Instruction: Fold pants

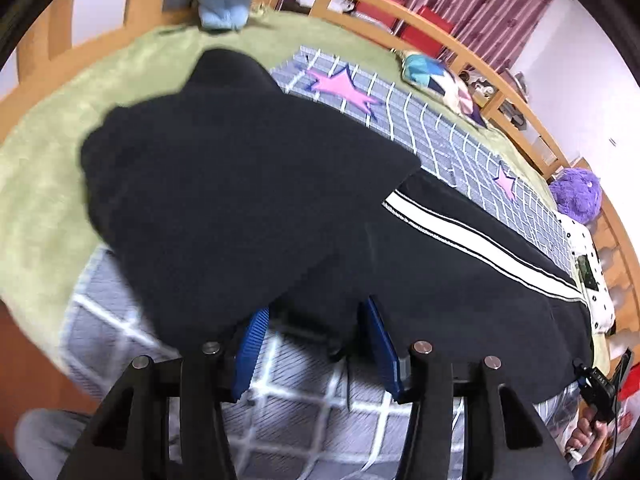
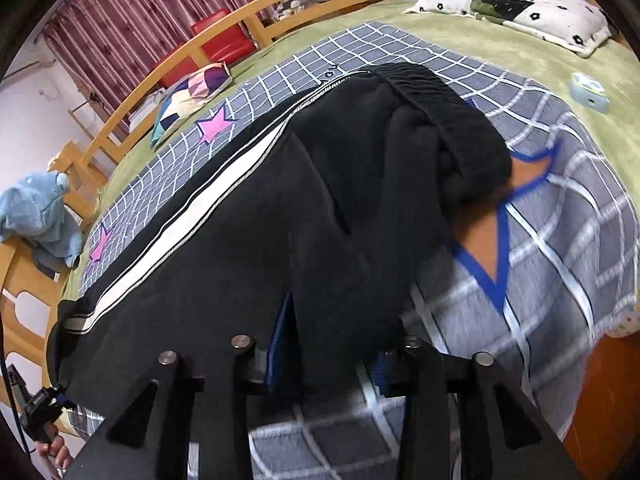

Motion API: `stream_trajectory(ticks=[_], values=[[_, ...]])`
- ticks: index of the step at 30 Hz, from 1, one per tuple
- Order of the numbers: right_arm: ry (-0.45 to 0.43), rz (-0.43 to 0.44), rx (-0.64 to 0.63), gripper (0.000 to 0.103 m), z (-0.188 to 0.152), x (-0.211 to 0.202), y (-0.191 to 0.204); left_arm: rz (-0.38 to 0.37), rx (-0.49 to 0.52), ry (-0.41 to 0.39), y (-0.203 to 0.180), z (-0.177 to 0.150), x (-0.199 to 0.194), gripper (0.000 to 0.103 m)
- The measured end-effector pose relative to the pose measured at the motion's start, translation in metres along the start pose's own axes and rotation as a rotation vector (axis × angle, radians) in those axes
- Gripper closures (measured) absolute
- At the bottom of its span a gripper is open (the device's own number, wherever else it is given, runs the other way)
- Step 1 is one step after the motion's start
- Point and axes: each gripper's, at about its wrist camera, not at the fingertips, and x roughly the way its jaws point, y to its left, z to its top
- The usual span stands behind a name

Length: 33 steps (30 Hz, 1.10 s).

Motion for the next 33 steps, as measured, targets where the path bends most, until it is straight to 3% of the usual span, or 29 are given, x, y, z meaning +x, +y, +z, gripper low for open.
stream_trajectory(ticks=[6,9,12,15,17,26,31,33], values=[[-0.026,-0.036,-0.06,0.066,-0.018,-0.025,0.012,-0.037,-0.073,-0.041,0.039,0.008,-0.028,0.055],[-0.03,-0.046,-0.048,0.066,-0.02,-0.033,0.013,-0.098,-0.119,-0.072,0.058,0.017,-0.04,0.055],[-0.032,-0.077,-0.057,0.066,-0.022,-0.037,0.019,-0.071,-0.142,-0.111,0.076,0.027,-0.056,0.054],[-0.044,-0.089,-0.046,0.066,-0.025,-0.045,0.023,0.014,-0.173,-0.176,0.097,0.04,-0.07,0.04],[-0.047,-0.084,-0.029,0.066,-0.022,-0.046,0.028,0.04,-0.196,-0.189,0.115,0.053,-0.07,0.04],[-0.046,-0.138,-0.085,0.066,-0.013,-0.039,0.071,0.013,-0.268,-0.152,0.153,0.102,-0.011,0.041],[-0.015,-0.179,-0.083,0.067,-0.018,-0.025,0.079,0.161,-0.277,-0.075,0.164,0.13,0.036,0.042],[-0.004,-0.189,-0.078,0.067,-0.02,-0.02,0.079,0.171,-0.298,-0.016,0.17,0.132,0.056,0.042]])
